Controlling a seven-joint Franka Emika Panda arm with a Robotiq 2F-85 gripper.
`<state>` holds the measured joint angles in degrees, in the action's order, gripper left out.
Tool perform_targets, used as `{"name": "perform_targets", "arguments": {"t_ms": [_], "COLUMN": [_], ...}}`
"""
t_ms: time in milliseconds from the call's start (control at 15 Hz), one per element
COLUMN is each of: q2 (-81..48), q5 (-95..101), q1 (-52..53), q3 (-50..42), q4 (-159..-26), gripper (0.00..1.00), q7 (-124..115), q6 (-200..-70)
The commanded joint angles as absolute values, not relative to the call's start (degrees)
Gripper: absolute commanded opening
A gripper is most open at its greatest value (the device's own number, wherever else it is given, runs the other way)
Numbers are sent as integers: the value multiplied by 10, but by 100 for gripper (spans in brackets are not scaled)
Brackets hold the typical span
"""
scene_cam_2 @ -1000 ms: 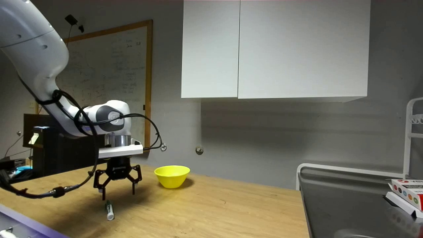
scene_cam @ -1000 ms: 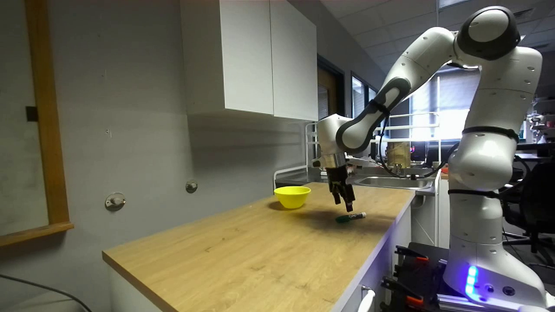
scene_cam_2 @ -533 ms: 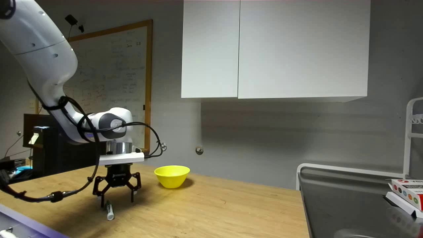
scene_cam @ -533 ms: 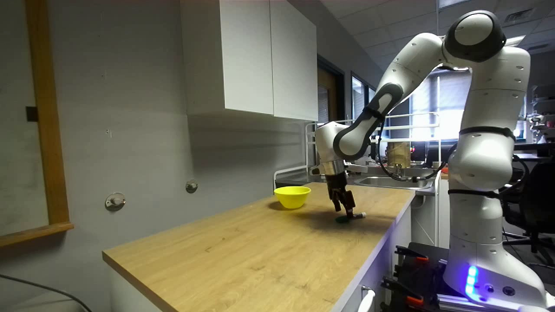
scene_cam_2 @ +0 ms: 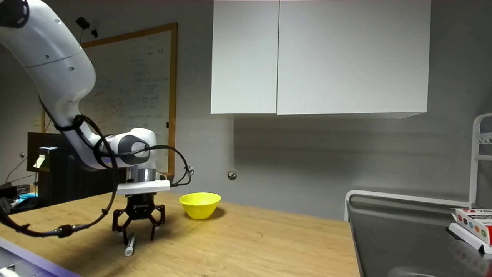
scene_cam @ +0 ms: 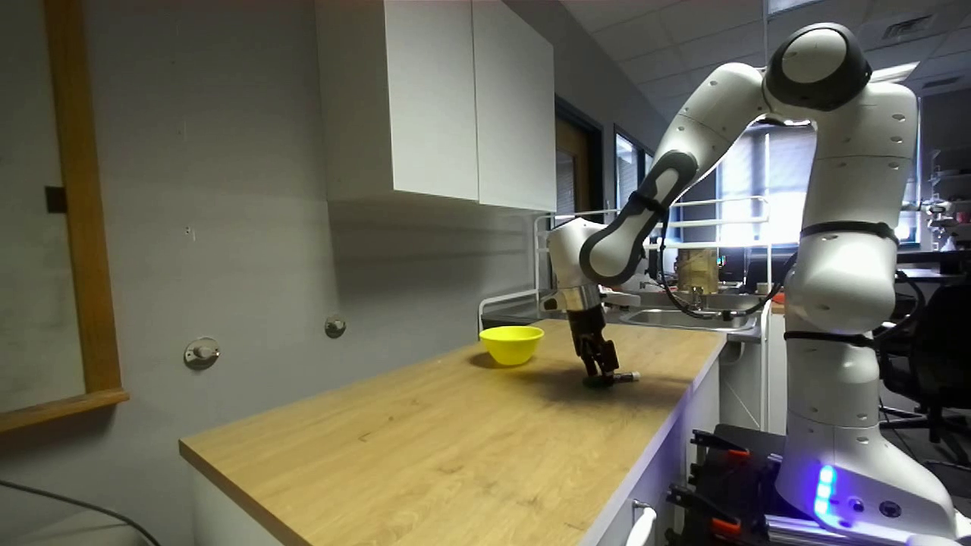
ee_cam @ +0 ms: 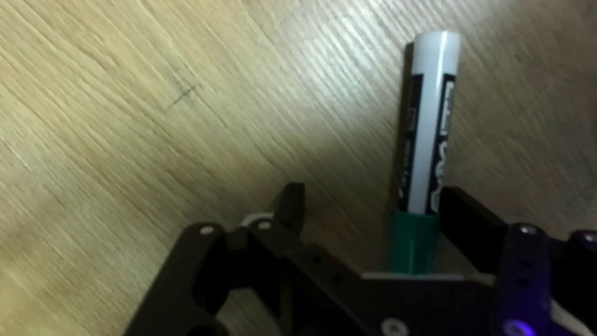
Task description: Put the maker in the yellow bowl
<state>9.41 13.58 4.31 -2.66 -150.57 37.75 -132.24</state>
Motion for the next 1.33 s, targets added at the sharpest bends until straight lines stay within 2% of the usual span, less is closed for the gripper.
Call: {"name": "perform_targets", "arguments": {"t_ms": [0,267,333,400,467,800,1267], "q2": [87,103,108,115,122,179,250], "q5": [130,134,135,139,151,217,216], "q1": [37,36,36,35,32,9,-23], "q3": [-22,-20,-20,-19,-16,-6,14], "q4": [-1503,-1504,-1503,-1505,-1507,-1501,-1428], "gripper": [46,14,9,8,13,13,13], "q7": [384,376,372,366,348,199,46], "q6": [-1331,-1328,-1326,-1326,-1327,-1338,-1309]}}
